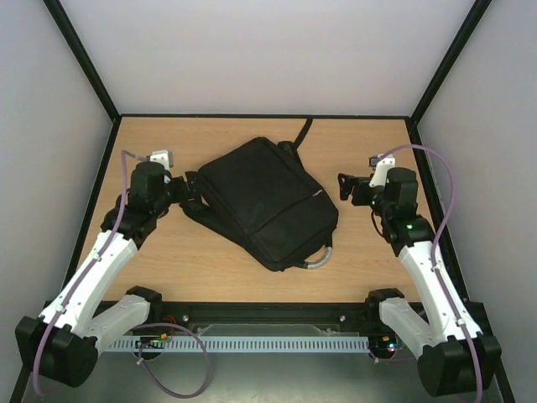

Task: Pack the student bag
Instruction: Reset both arms

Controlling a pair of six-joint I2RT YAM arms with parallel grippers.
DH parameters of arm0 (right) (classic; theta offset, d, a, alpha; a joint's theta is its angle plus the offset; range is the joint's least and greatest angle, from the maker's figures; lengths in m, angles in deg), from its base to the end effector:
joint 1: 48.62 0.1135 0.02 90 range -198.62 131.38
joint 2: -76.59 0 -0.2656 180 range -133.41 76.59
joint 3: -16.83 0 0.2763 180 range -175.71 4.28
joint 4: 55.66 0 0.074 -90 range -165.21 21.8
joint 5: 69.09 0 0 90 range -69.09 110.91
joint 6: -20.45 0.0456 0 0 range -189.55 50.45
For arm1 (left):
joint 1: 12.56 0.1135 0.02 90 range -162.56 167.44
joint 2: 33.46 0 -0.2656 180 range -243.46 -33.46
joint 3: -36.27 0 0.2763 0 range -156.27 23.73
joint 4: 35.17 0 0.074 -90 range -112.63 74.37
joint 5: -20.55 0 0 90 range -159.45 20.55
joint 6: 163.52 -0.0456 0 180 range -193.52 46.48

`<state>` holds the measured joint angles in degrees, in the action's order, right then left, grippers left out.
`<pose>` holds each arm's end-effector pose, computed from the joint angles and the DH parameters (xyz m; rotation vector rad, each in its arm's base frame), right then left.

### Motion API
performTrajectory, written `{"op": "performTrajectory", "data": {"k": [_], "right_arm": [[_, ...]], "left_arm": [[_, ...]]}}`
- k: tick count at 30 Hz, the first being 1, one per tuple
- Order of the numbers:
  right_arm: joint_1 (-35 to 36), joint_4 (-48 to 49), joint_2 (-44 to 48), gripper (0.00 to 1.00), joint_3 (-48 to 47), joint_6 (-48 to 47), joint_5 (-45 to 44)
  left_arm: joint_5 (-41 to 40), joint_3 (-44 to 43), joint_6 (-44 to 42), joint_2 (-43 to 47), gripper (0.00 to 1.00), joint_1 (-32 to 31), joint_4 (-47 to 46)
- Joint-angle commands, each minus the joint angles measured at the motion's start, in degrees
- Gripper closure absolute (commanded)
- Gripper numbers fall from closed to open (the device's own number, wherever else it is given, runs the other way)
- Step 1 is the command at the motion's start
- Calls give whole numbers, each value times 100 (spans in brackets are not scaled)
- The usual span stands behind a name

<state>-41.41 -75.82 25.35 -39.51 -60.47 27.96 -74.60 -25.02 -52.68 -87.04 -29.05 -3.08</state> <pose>0.2415 0.0362 0.3142 -0.0569 1.8420 0.3122 0.2360 -0.0656 0.3150 -0.1344 2.0051 -0.3289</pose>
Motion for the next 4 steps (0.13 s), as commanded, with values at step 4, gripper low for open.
{"op": "performTrajectory", "data": {"k": [4], "right_arm": [[-3, 923, 345, 0, 533, 233, -443]], "left_arm": [[-143, 327, -20, 152, 1, -45, -413]]}}
